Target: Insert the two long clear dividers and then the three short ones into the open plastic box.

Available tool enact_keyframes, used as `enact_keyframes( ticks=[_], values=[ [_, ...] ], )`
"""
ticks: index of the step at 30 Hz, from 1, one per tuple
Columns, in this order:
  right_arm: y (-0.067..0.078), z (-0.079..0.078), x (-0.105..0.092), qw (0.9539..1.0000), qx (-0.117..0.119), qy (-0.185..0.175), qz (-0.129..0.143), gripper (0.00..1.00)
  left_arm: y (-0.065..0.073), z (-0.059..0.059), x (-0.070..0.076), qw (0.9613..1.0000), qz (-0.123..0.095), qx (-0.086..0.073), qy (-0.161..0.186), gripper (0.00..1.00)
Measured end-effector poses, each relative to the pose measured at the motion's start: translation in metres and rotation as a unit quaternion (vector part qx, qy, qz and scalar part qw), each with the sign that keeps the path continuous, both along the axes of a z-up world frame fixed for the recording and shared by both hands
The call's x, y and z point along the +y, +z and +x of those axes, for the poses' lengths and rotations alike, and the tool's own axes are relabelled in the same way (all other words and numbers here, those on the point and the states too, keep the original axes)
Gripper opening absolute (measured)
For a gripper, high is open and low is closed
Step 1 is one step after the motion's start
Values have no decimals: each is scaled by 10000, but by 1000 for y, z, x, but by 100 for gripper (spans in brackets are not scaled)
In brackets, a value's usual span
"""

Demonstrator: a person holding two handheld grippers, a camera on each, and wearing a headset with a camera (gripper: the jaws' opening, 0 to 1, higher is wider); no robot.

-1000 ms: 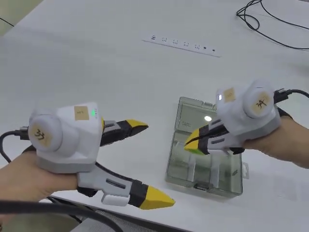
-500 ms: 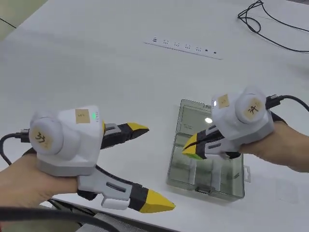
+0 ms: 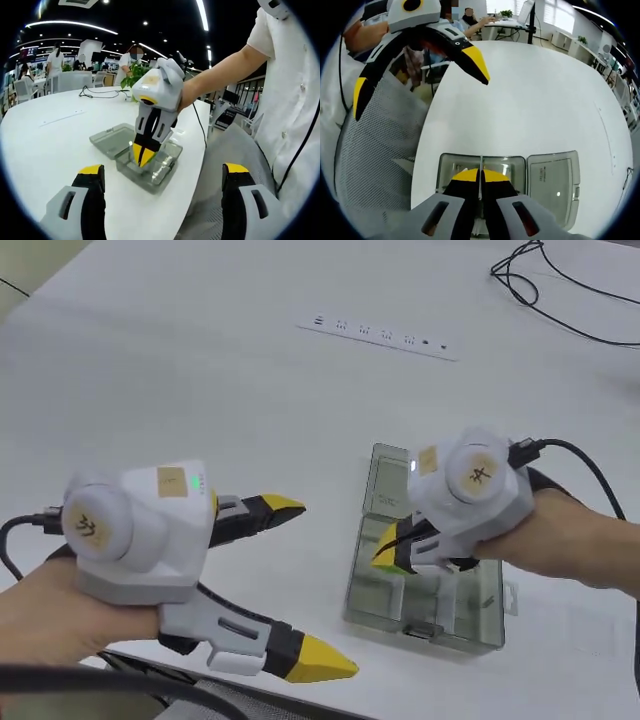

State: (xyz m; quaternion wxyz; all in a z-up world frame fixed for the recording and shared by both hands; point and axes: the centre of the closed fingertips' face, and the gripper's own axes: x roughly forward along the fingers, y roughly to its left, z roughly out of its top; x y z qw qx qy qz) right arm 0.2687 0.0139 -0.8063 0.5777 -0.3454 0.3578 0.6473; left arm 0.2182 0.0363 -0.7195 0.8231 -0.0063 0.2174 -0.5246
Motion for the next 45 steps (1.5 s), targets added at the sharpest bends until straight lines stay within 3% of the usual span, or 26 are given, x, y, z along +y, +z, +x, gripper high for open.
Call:
enact_keyframes(
  ticks=[8,14,29,35,45],
  values=[
    [-2,0,-1,10000,-39,18,-73,2,-1,2,0,10000,16,-1,5,99],
    [-6,0,0,9994,-214,153,-221,2,0,3,0,10000,50,-5,34,99],
    [-4,-1,-1,9998,-130,-112,-33,4,4,4,1,9999,101,-53,78,98],
    [13,-2,1,9993,-104,-274,216,8,6,3,3,9998,117,-71,134,98],
    [59,0,-7,9922,75,-826,934,13,10,3,7,9996,104,-102,253,98]
  ],
)
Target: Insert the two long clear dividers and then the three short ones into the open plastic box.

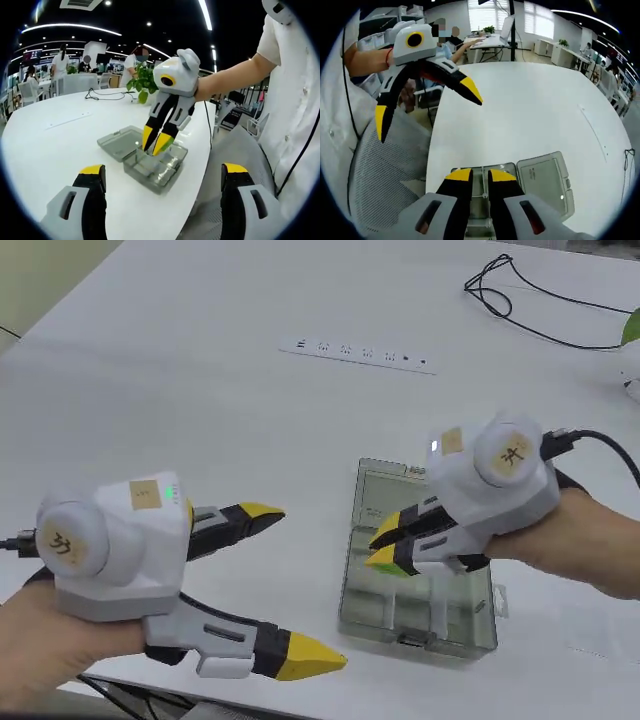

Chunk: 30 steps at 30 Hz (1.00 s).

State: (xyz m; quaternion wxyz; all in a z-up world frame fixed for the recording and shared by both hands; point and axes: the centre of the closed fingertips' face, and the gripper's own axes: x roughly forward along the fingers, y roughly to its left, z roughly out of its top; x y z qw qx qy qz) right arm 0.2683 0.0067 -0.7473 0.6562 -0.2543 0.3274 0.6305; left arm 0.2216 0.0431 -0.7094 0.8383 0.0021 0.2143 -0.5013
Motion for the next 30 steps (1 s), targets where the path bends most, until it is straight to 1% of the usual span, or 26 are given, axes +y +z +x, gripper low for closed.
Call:
enact_keyframes(
  ticks=[5,8,11,16,21,23,29,30],
  values=[
    [19,1,-12,9994,28,-238,247,16,2,0,0,10000,11,-19,10,98],
    [30,4,-26,9985,-10,-411,371,19,2,0,-2,10000,12,-26,-4,98],
    [37,5,-39,9978,-46,-526,402,21,3,0,-3,10000,12,-29,-30,98],
    [39,6,-66,9966,-113,-731,353,26,3,1,-5,10000,12,-42,-68,98],
    [36,5,-99,9954,-135,-929,187,32,2,1,-6,9999,45,-63,-113,99],
    [35,4,-109,9952,-136,-958,145,35,1,2,-6,9999,70,-58,-126,99],
    [25,1,-140,9947,-111,-1016,-85,43,0,3,-6,9998,96,-56,-154,99],
    [21,0,-148,9948,-88,-1005,-166,45,-1,3,-6,9998,97,-53,-152,99]
  ],
)
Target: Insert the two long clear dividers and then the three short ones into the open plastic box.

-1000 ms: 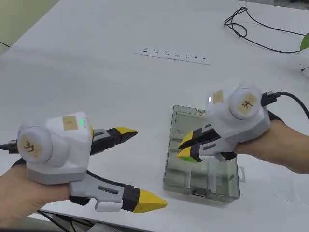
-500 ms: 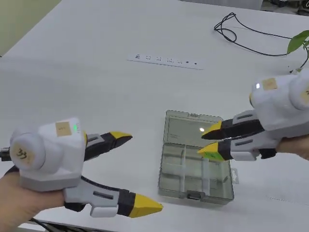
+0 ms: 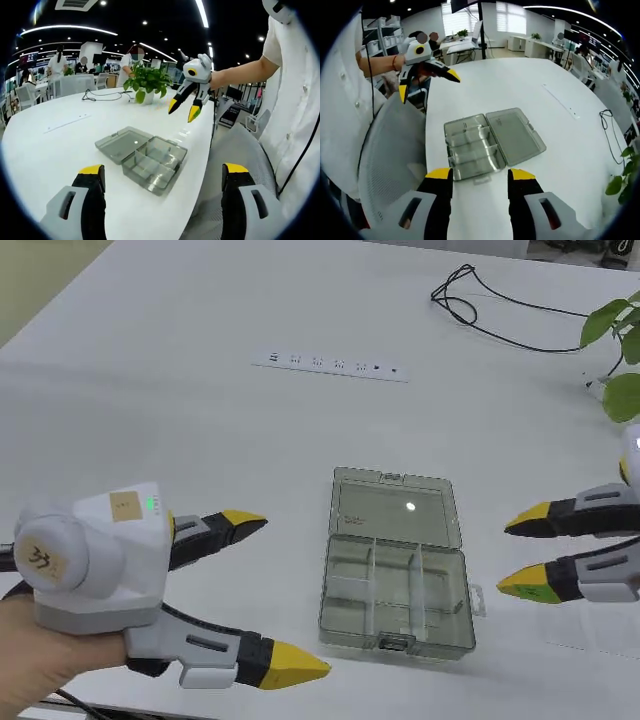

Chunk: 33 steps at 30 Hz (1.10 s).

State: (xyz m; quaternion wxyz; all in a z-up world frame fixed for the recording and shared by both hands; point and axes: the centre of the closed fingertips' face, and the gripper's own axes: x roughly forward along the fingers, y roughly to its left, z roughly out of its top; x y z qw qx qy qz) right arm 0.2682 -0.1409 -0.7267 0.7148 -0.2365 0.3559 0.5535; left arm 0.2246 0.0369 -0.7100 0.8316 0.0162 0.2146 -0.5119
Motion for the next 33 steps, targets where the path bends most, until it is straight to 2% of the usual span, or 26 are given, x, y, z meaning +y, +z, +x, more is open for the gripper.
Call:
enact_keyframes(
  ticks=[2,6,7,15,19,23,27,33],
  values=[
    [-10,-1,-14,9998,69,-21,-185,51,0,0,0,10000,-1,2,-4,99],
    [-28,-4,-36,9987,205,22,-461,55,-1,1,0,10000,-3,16,-4,100],
    [-33,-5,-44,9979,211,69,-602,57,-1,2,0,10000,-1,18,-4,100],
    [-61,-7,-70,9923,251,416,-1138,61,-3,4,1,10000,10,44,-18,100],
    [-76,-7,-83,9862,231,664,-1499,60,-7,4,1,9999,73,60,-54,100],
    [-88,-6,-87,9831,206,775,-1647,56,-8,6,2,9999,80,90,-39,100],
    [-104,-4,-96,9738,81,1071,-2005,49,-9,5,2,9999,78,103,-35,100],
    [-120,-1,-101,9650,-12,1278,-2291,44,-9,5,2,9999,76,125,-26,100]
  ],
)
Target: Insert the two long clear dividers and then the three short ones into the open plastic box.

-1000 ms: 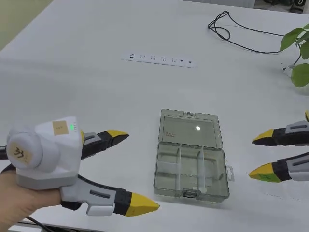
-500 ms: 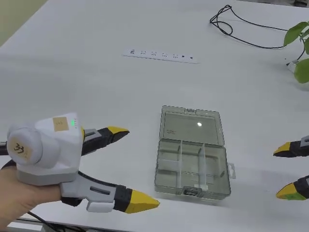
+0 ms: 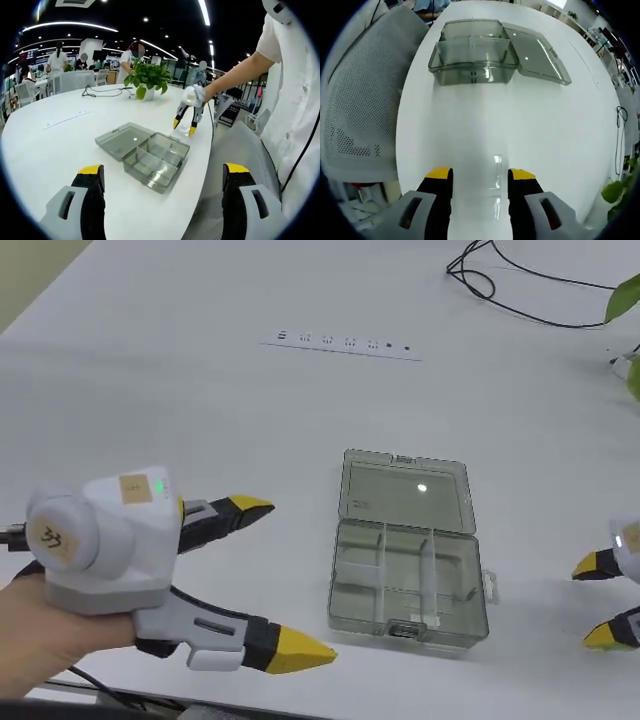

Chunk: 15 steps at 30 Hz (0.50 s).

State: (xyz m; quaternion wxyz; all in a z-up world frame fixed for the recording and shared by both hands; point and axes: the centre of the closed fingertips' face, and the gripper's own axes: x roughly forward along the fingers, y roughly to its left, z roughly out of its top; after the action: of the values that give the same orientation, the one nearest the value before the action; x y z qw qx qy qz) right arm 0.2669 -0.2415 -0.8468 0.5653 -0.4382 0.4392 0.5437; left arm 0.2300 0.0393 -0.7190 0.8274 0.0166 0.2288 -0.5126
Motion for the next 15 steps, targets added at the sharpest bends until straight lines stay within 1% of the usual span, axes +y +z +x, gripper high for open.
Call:
enact_keyframes(
  ticks=[3,5,7,8,10,12,15],
  values=[
    [-3,1,-1,10000,-16,47,-48,41,1,1,1,10000,-8,-1,14,100],
    [-2,0,-1,9999,34,91,-40,40,1,1,1,10000,-16,-8,19,100],
    [-1,1,0,10000,10,70,-38,39,1,1,1,10000,-23,1,29,100],
    [-2,0,0,10000,54,40,-40,37,1,1,1,10000,-30,4,25,100],
    [-1,2,0,10000,35,41,-32,36,0,0,1,10000,-25,14,22,100],
    [-1,2,-1,10000,31,33,-37,33,0,0,1,10000,-23,18,24,100],
    [-2,2,-1,10000,27,43,-63,33,-1,0,1,10000,-29,18,26,100]
  ],
)
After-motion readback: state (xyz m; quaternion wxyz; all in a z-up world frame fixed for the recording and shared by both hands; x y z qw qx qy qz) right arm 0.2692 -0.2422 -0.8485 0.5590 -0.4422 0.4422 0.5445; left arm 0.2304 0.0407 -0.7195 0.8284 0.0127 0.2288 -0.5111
